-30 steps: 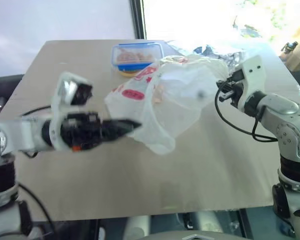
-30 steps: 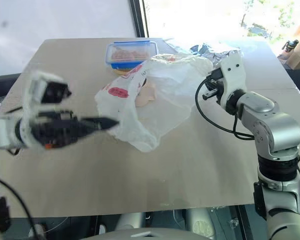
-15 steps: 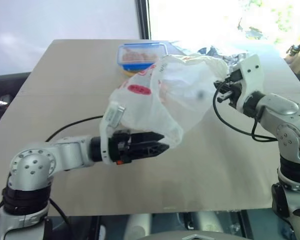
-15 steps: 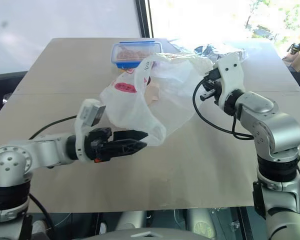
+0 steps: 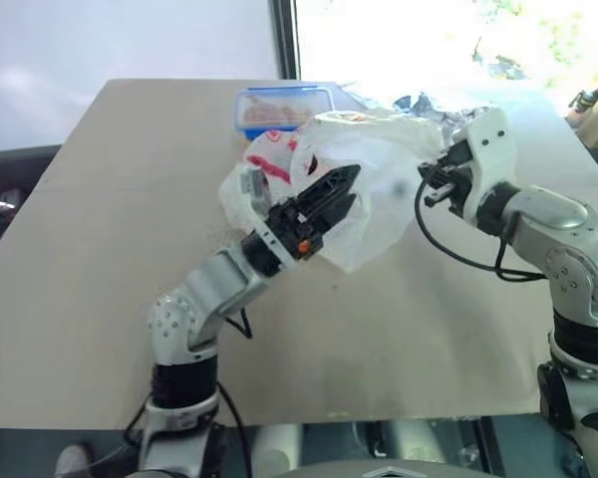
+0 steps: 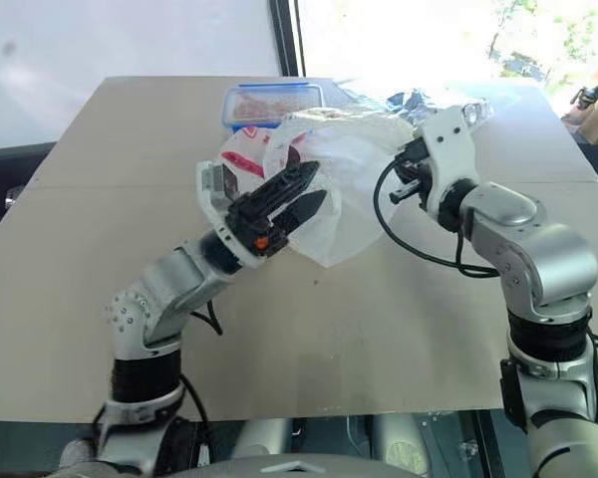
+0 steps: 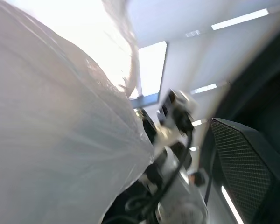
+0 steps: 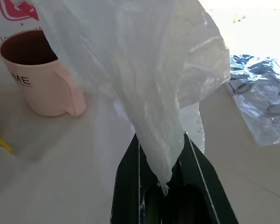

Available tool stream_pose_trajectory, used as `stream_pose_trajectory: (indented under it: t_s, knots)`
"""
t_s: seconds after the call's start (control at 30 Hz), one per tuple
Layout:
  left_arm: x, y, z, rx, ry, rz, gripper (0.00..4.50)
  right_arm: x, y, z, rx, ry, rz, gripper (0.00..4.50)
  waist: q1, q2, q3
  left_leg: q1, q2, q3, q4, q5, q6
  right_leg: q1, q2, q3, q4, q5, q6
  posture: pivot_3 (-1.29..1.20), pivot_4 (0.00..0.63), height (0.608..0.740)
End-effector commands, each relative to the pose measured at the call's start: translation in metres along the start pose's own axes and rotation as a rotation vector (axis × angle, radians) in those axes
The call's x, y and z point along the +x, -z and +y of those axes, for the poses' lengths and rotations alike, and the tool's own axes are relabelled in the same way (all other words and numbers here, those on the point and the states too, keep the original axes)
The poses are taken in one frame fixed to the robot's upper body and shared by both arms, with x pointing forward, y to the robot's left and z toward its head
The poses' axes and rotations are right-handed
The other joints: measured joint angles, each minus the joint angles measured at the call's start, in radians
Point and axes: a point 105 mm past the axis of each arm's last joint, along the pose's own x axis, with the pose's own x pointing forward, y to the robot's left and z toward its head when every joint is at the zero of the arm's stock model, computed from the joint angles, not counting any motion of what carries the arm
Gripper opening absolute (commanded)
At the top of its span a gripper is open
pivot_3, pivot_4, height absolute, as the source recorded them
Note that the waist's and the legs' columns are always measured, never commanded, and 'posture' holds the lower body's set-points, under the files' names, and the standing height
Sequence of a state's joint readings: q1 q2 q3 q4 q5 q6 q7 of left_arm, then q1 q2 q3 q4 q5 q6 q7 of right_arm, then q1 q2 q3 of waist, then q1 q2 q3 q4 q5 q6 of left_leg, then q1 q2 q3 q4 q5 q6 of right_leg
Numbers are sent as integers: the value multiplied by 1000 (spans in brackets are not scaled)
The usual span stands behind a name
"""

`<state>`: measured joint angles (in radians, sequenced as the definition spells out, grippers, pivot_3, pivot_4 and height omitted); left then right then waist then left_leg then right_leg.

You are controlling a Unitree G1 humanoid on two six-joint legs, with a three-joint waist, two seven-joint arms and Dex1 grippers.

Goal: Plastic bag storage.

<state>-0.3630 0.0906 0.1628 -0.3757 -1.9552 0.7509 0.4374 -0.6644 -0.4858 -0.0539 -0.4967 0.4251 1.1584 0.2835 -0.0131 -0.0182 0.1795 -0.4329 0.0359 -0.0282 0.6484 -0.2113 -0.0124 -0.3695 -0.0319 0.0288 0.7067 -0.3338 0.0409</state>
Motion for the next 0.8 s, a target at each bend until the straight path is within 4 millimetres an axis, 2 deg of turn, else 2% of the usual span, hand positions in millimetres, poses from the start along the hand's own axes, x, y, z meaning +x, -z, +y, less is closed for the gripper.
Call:
stream_pose_trajectory:
  t_s: [0.03,0.13,0.23,0.47,0.57,0.6,0.63,0.7,0.77,0.8]
  knots:
    - [-8,-12,-7,-38,-54,-115,3868,-4,-16,2,-28,3,-61,0,1,0,0,0,0,0,0,0,0,0,0,0,0,0,0,0,150,740]
    - [-11,-11,-4,-74,-105,-151,3868,-3,-16,2,-27,-6,-62,0,1,0,0,0,0,-1,1,0,0,0,1,0,2,0,0,0,150,740]
    - [-15,-15,-2,-119,-143,-199,3137,-1,-16,3,-26,-16,-65,0,3,0,0,1,-4,0,2,0,0,0,0,0,3,0,0,0,150,740]
    - [-28,-24,-10,-81,-100,-258,119,2,-17,2,-13,-31,-69,0,2,0,0,0,-5,-2,3,0,0,1,1,-1,3,0,0,0,150,740]
    - [-33,-25,-21,52,-10,-207,119,2,-18,0,-4,-31,-77,0,0,0,0,1,-5,-1,2,0,0,1,1,-1,3,0,0,0,150,740]
    - [-34,-28,-30,72,50,-213,119,2,-19,-1,1,-31,-81,0,0,0,0,1,-5,-1,2,0,0,0,1,-1,3,0,0,0,150,740]
    - [-34,-34,-48,144,163,-201,119,2,-24,-3,35,-33,-110,0,1,0,0,1,-5,-2,2,0,0,0,1,-1,3,0,0,0,150,740]
    - [-33,-59,-81,237,334,-213,119,-1,-42,-12,135,-38,-194,0,3,-1,2,0,-5,-1,2,0,0,0,1,-2,3,0,0,0,150,740]
    - [-30,-97,-113,282,454,-258,119,-9,-73,-25,274,-60,-338,0,4,-1,3,-1,-5,-2,3,1,0,0,2,-7,4,0,-1,0,150,740]
    - [-30,-109,-126,292,497,-269,119,-13,-85,-29,322,-75,-392,0,4,-1,4,0,-5,-2,3,1,0,1,2,-7,5,0,-1,0,150,740]
